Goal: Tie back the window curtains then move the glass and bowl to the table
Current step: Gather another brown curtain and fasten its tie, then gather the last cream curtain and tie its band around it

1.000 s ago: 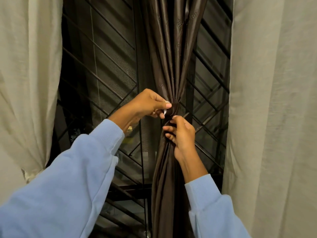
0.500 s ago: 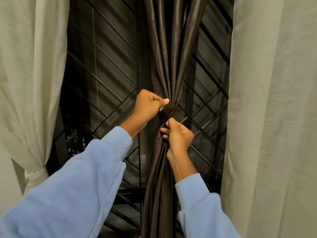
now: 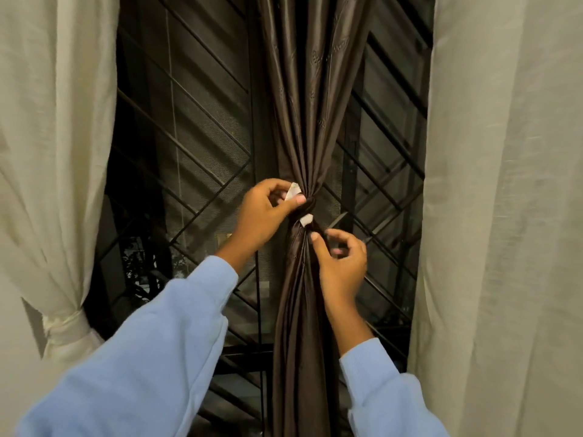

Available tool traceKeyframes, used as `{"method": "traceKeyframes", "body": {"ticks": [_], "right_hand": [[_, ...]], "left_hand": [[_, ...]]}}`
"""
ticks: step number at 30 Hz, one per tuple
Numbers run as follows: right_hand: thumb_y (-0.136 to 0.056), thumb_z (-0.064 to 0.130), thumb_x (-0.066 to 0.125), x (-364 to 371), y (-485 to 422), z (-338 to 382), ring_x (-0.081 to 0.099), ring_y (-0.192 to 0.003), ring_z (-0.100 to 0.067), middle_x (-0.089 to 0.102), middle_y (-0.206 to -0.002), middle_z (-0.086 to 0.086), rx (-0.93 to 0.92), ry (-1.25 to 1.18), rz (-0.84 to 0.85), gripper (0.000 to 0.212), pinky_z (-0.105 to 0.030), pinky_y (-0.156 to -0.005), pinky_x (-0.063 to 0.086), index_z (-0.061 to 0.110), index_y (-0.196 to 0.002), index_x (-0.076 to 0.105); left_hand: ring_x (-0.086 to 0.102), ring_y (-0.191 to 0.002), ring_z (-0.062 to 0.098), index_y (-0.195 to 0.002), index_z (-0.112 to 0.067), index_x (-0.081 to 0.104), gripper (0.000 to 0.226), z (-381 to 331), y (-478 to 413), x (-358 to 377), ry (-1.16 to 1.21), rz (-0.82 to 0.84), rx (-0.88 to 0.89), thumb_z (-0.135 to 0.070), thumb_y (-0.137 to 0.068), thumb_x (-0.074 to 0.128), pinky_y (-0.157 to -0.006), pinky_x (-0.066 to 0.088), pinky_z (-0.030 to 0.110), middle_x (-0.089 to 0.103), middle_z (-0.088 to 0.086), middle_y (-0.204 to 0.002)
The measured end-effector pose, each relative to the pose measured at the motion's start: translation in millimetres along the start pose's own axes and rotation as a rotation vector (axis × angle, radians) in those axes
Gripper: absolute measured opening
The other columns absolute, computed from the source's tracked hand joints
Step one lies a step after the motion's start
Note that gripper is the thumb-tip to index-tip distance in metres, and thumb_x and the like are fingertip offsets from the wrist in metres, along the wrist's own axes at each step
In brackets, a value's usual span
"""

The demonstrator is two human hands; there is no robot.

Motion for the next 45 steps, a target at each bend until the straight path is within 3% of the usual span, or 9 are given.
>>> {"method": "traceKeyframes", "body": {"ticks": [4, 6, 10, 15, 19, 27, 34, 38, 45], "right_hand": [[-0.086, 0.014, 0.074, 13, -4, -22, 0.066, -0.104, -0.004, 0.071, -0.113, 0.004, -0.011, 0.002, 0.243, 0.033, -0.024, -0.093, 0.054, 0.017, -0.119, 0.07], [-0.086, 0.007, 0.073, 15, -10, -24, 0.068, -0.095, 0.0, 0.074, -0.103, 0.003, -0.047, 0.051, 0.252, 0.029, -0.021, -0.087, 0.055, 0.012, -0.114, 0.073], [-0.083, 0.012, 0.077, 21, -11, -34, 0.066, -0.069, 0.007, 0.071, -0.08, 0.011, -0.026, 0.11, 0.264, 0.018, -0.011, -0.066, 0.051, 0.014, -0.101, 0.075], [-0.082, 0.014, 0.079, 29, 7, -59, 0.066, -0.065, 0.006, 0.068, -0.065, 0.025, -0.007, 0.166, 0.324, 0.015, -0.011, -0.062, 0.049, 0.027, -0.086, 0.074], [-0.083, 0.009, 0.077, 20, 15, -61, 0.066, -0.071, 0.007, 0.069, -0.078, 0.018, -0.037, 0.184, 0.288, 0.017, -0.008, -0.067, 0.05, 0.016, -0.098, 0.075], [-0.086, 0.003, 0.071, -21, 48, -93, 0.069, -0.093, -0.002, 0.073, -0.101, 0.003, 0.003, 0.301, 0.303, 0.032, -0.012, -0.08, 0.053, 0.012, -0.117, 0.07], [-0.091, 0.003, 0.064, -74, 75, -108, 0.061, -0.094, 0.012, 0.067, -0.11, 0.009, 0.063, 0.361, 0.333, 0.038, -0.005, -0.083, 0.047, 0.011, -0.128, 0.063], [-0.092, 0.006, 0.064, -107, 80, -116, 0.06, -0.114, -0.006, 0.064, -0.128, -0.001, 0.103, 0.374, 0.372, 0.044, -0.004, -0.088, 0.044, 0.009, -0.136, 0.057], [-0.096, 0.005, 0.054, -181, 78, -119, 0.06, -0.118, -0.013, 0.064, -0.13, -0.005, 0.131, 0.382, 0.411, 0.039, -0.022, -0.101, 0.047, 0.011, -0.135, 0.057]], "left_hand": [[0.06, -0.088, 0.005, -0.135, -0.02, 0.044, 0.08, 27, 27, 16, -0.035, -0.066, -0.1, -0.012, -0.066, 0.084, -0.073, 0.053, 0.015, 0.05, -0.005, -0.117], [0.064, -0.085, 0.005, -0.136, -0.014, 0.044, 0.073, 42, 40, 22, -0.052, -0.101, -0.199, -0.01, -0.073, 0.08, -0.069, 0.047, 0.006, 0.056, -0.006, -0.111], [0.055, -0.055, 0.001, -0.082, -0.009, 0.071, 0.008, 60, 58, 29, -0.282, -0.094, -0.206, -0.016, -0.085, 0.069, -0.05, 0.033, 0.006, 0.065, -0.001, -0.066], [0.04, -0.045, 0.014, -0.05, -0.019, 0.041, 0.044, 80, 65, 39, -0.298, -0.112, -0.263, -0.014, -0.087, 0.065, -0.052, 0.028, 0.028, 0.044, -0.002, -0.046], [0.064, -0.072, 0.021, -0.091, -0.01, 0.07, 0.015, 93, 74, 47, -0.316, -0.069, -0.286, -0.022, -0.088, 0.062, -0.068, 0.052, 0.032, 0.07, 0.005, -0.077], [0.062, -0.101, 0.017, -0.123, -0.016, 0.053, 0.041, 112, 163, 73, -0.16, -0.073, -0.42, -0.011, -0.084, 0.064, -0.085, 0.05, 0.029, 0.062, 0.003, -0.115], [0.052, -0.101, 0.015, -0.126, -0.018, 0.043, 0.048, 87, 228, 105, -0.086, -0.136, -0.389, -0.009, -0.084, 0.063, -0.084, 0.047, 0.026, 0.044, 0.0, -0.119], [0.051, -0.082, 0.0, -0.118, -0.018, 0.051, 0.035, 65, 243, 131, -0.064, -0.047, -0.357, -0.006, -0.087, 0.06, -0.074, 0.049, 0.022, 0.049, -0.001, -0.112], [0.055, -0.08, 0.008, -0.105, -0.014, 0.058, 0.019, 25, 268, 202, -0.065, 0.049, -0.353, -0.005, -0.088, 0.057, -0.077, 0.052, 0.033, 0.054, -0.001, -0.106]]}}
Point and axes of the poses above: each hand's wrist, its own y-axis away from the middle knuckle, its own x-axis out of the palm, z = x × y, the point moved 8 cm from there along -y, towards the middle knuckle
